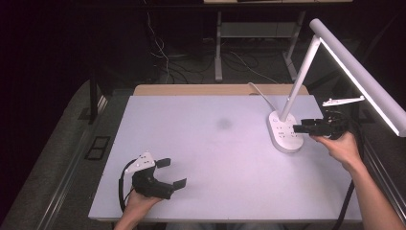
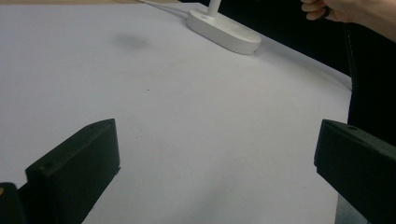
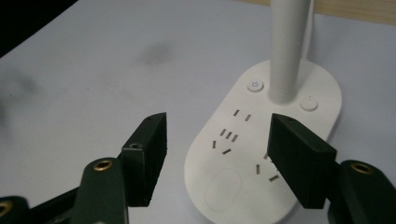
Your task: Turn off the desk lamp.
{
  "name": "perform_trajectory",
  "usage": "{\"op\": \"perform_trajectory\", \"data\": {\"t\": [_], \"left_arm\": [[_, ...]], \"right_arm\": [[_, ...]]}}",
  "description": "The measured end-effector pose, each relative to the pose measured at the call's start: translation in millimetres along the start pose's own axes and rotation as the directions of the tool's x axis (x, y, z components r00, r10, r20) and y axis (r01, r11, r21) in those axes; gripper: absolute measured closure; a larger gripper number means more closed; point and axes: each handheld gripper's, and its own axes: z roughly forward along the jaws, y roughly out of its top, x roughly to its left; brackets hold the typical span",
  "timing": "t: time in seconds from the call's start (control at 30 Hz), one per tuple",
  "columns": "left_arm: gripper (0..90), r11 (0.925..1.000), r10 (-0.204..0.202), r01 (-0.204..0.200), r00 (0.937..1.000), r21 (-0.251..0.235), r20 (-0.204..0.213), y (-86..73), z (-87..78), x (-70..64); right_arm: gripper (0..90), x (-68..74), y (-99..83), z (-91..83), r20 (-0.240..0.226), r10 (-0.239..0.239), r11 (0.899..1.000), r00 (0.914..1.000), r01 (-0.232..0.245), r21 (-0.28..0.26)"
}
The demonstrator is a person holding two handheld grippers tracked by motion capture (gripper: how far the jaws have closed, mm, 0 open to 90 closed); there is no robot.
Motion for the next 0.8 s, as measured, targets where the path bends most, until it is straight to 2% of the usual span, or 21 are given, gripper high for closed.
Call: {"op": "perform_trajectory", "data": {"t": [0.1,0.27,0.3,0.43,0.6,0.8], "left_arm": [[0.0,1.0000,0.002,-0.002,1.0000,0.001,0.001,0.0,0.0,-0.1],[0.0,1.0000,0.000,0.000,1.0000,0.000,0.000,-0.1,0.2,0.1],[0.0,1.0000,0.003,-0.003,1.0000,0.002,0.000,-0.1,0.2,0.5],[0.0,1.0000,0.001,-0.001,1.0000,-0.001,-0.001,0.0,0.1,0.7],[0.0,1.0000,0.001,-0.001,1.0000,0.000,-0.001,0.0,-0.2,0.9],[0.0,1.0000,-0.001,0.001,1.0000,-0.002,-0.002,-0.1,-0.5,1.4]], "right_arm": [[46.1,-3.3,3.4,2.2,0.039,0.000,1.000,0.9993,0.000,-0.011],[54.9,-7.8,7.1,5.4,0.061,0.014,1.000,0.9981,-0.013,-0.012],[60.3,-10.4,8.3,7.9,0.070,0.021,1.000,0.9973,-0.021,-0.006],[68.0,-16.0,11.3,12.7,0.090,0.035,0.999,0.9953,-0.035,-0.007],[74.9,-21.6,15.6,18.6,0.134,0.057,0.998,0.9894,-0.056,-0.012],[86.4,-30.1,17.1,27.9,0.189,0.085,0.996,0.9783,-0.082,-0.025]]}}
